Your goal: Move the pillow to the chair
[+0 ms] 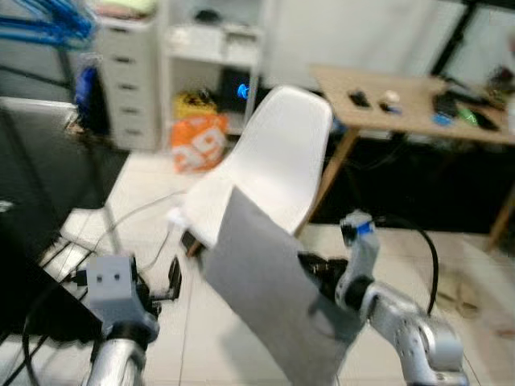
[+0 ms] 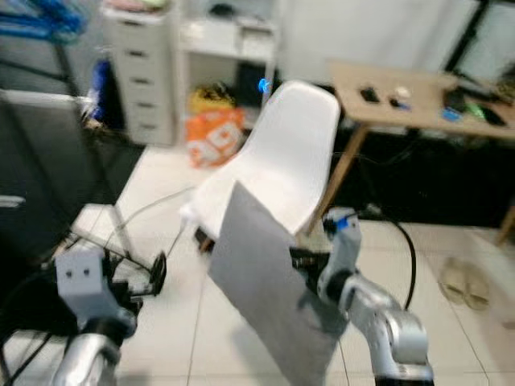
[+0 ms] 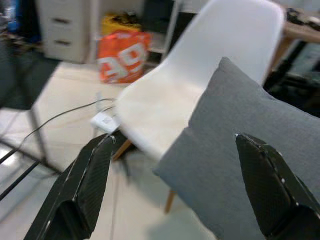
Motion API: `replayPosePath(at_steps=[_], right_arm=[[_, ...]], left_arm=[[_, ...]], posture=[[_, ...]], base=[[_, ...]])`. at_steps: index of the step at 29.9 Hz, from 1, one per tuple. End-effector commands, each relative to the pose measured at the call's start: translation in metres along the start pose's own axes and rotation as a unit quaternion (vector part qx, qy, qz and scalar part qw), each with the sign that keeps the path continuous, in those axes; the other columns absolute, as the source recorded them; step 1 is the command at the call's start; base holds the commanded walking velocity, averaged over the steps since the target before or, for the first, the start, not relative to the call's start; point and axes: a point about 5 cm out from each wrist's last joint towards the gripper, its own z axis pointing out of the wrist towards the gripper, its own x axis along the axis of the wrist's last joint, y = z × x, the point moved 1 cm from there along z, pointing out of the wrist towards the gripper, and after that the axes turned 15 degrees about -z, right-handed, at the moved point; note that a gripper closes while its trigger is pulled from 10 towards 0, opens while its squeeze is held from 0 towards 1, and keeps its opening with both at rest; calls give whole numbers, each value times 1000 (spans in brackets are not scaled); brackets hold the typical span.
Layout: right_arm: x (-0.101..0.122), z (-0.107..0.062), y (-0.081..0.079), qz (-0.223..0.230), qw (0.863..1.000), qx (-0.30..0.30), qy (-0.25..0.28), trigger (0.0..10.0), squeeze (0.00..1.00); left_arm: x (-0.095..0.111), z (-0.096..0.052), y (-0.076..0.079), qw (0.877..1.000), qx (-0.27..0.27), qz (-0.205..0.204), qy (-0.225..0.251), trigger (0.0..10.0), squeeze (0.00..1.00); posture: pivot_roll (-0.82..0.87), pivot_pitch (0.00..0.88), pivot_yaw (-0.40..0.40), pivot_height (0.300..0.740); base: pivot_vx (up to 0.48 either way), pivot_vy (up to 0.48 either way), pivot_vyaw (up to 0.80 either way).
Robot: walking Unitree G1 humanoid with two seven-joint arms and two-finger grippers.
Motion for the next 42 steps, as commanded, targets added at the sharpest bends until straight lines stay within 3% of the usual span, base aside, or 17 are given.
replayPosePath(at_steps=[1, 14, 22, 42], right_arm=[[13, -5, 2, -12, 1000, -3, 27, 10000, 0], [13, -5, 2, -16, 999, 0, 29, 10000, 0], [14, -4, -2, -23, 999, 15, 37, 10000, 0], [11, -3, -2, -28, 999, 13, 11, 10000, 0]], left_arm=[[-4, -3, 2, 1000, -2, -5, -9, 10000, 0], [-5, -3, 2, 1000, -5, -3, -12, 10000, 0], [-6, -3, 3, 1000, -6, -1, -13, 10000, 0], [-4, -3, 2, 1000, -7, 1, -11, 10000, 0]], posture=[[-147, 37, -112, 740], [-148, 30, -111, 740], [-144, 21, -114, 740], [-151, 38, -109, 740]], base=[[390, 0, -756], [391, 0, 0], [389, 0, 759], [390, 0, -99]])
